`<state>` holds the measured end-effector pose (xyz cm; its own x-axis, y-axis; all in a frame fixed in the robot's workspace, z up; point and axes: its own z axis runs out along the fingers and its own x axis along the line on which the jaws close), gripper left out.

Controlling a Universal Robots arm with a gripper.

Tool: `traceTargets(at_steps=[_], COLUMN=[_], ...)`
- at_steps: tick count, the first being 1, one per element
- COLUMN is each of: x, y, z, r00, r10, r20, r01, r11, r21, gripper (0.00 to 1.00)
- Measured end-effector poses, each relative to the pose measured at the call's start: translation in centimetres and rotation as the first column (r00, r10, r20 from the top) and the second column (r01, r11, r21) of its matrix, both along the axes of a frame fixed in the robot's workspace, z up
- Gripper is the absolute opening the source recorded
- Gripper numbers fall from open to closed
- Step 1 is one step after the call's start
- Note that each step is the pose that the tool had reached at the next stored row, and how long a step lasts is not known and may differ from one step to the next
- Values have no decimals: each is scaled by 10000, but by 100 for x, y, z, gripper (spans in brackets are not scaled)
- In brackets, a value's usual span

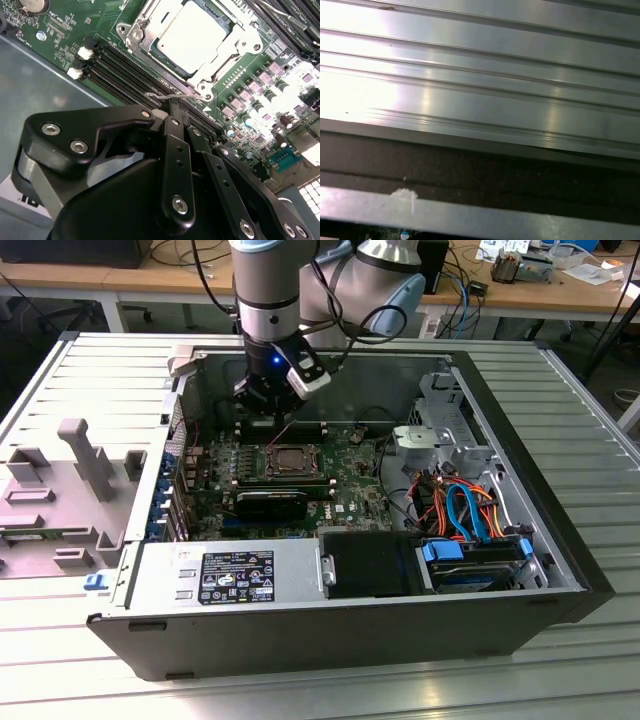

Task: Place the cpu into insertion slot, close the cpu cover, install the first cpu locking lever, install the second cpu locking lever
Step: 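Install the first cpu locking lever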

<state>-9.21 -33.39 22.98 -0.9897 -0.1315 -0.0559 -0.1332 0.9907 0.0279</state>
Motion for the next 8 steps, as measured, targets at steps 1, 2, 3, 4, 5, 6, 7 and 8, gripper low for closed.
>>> traceTargets(at_steps=[1, 2, 3, 4, 5, 6, 7, 8], x=[-2, -5, -10, -16, -17, -19, -28, -31], y=[5, 9, 16, 45, 69, 82, 90, 90], z=[1, 2, 2, -2, -5, -7, -8, -7], r00=[10000, 10000, 10000, 10000, 10000, 10000, 10000, 10000], r10=[2, 2, 2, 3, 3, 2, 1, 2], r20=[-2, -4, -3, -3, -3, -3, -2, -3], r01=[-2, -2, -2, -3, -3, -2, -1, -2], r11=[10000, 10000, 10000, 10000, 10000, 10000, 10000, 10000], r21=[-2, -3, -2, 1, 1, 2, 3, 0], gripper=[11, 11, 11, 11, 11, 11, 11, 11])
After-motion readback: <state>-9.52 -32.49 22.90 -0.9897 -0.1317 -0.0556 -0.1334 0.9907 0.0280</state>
